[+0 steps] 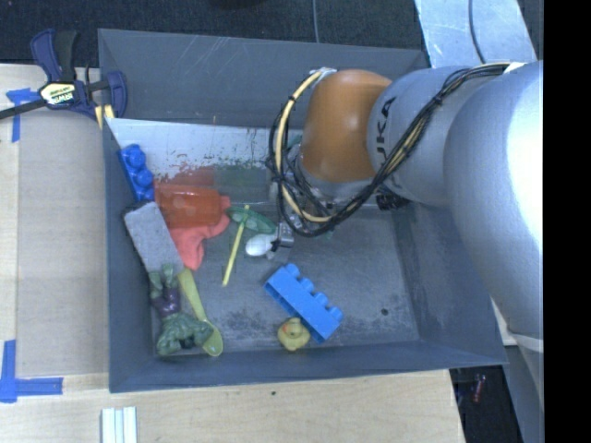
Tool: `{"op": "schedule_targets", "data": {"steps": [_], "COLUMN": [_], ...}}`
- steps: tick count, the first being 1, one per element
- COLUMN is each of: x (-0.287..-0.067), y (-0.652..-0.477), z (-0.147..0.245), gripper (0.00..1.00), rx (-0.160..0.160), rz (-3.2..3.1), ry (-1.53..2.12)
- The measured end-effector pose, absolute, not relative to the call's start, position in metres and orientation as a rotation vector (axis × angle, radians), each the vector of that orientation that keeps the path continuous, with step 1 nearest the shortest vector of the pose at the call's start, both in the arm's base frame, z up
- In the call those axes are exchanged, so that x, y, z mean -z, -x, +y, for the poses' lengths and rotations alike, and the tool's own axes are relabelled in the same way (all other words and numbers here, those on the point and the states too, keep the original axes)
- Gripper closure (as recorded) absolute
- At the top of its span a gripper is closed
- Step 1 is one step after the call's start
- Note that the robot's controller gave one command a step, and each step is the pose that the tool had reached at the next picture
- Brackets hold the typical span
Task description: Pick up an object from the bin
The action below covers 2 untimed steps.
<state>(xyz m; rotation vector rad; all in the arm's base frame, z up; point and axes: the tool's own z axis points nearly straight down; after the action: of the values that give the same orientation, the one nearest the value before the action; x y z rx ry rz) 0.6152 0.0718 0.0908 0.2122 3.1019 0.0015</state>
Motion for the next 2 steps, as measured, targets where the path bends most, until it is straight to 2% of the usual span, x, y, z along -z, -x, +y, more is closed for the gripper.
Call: {"op": "schedule_targets", "data": {"steps": [1, 2], "x": [-0.0816, -0.0736], "y": [-0.6043, -0.6133], "z": [0.0668, 0.0709], "gripper": [0.00, 1.00], "rx": [0.003, 0.010], "rz": [3.104, 3.063], "ry": [0.110, 0.502]}}
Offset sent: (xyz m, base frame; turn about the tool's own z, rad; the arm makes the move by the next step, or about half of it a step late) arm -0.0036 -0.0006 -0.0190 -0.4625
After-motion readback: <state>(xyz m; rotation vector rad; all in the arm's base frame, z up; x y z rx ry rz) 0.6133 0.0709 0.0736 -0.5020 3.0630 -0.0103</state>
